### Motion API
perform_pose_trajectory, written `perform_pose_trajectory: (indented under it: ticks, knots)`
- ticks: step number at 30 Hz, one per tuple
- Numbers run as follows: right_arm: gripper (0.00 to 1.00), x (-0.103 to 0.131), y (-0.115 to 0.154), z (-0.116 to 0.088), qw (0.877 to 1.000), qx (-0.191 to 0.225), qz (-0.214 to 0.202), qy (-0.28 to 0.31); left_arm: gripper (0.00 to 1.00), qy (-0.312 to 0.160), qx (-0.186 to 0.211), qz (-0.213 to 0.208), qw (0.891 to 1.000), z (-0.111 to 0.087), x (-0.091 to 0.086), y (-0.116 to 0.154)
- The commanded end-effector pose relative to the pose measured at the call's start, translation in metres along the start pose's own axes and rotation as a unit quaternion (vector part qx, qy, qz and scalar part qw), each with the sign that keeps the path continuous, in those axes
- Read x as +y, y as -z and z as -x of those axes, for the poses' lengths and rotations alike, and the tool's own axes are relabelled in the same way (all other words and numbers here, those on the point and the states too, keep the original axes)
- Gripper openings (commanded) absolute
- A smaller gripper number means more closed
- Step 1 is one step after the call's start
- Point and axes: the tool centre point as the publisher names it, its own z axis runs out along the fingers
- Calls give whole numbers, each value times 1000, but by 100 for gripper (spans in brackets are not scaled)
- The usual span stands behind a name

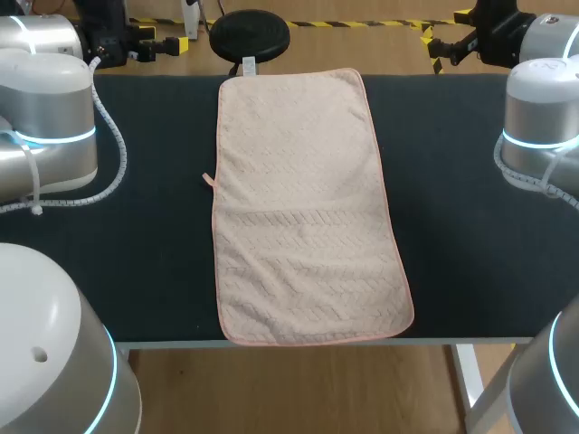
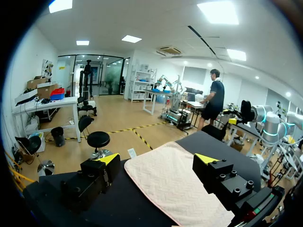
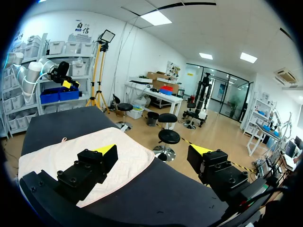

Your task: Fold the towel

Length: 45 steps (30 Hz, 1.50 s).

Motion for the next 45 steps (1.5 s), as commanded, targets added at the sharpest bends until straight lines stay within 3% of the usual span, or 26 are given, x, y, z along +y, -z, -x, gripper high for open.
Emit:
perform_pose_trajectory:
  ticks: [1, 14, 16, 21, 25, 28, 45]
  knots:
    - [100, 0, 0, 0, 1000, 1, -1, 0, 100, 0, -1, -1, 1000, 0, 1, 0]
    - [100, 0, 0, 0, 1000, 1, -1, 0, 100, 0, -1, -1, 1000, 0, 1, 0]
    - [100, 3, -3, -3, 997, 30, -18, 66, 100, -48, 7, 26, 998, -4, 2, -3]
    - [100, 5, -12, -14, 964, 100, -95, 226, 100, -164, 43, 100, 980, -17, 2, -11]
    - [100, 3, -14, -22, 924, 147, -142, 323, 100, -264, 72, 172, 946, -29, 6, -16]
    - [100, 1, -16, -26, 907, 164, -155, 355, 100, -311, 107, 184, 926, -36, 12, -17]
    - [100, 0, -16, -26, 909, 169, -151, 349, 100, -317, 115, 179, 924, -37, 13, -16]
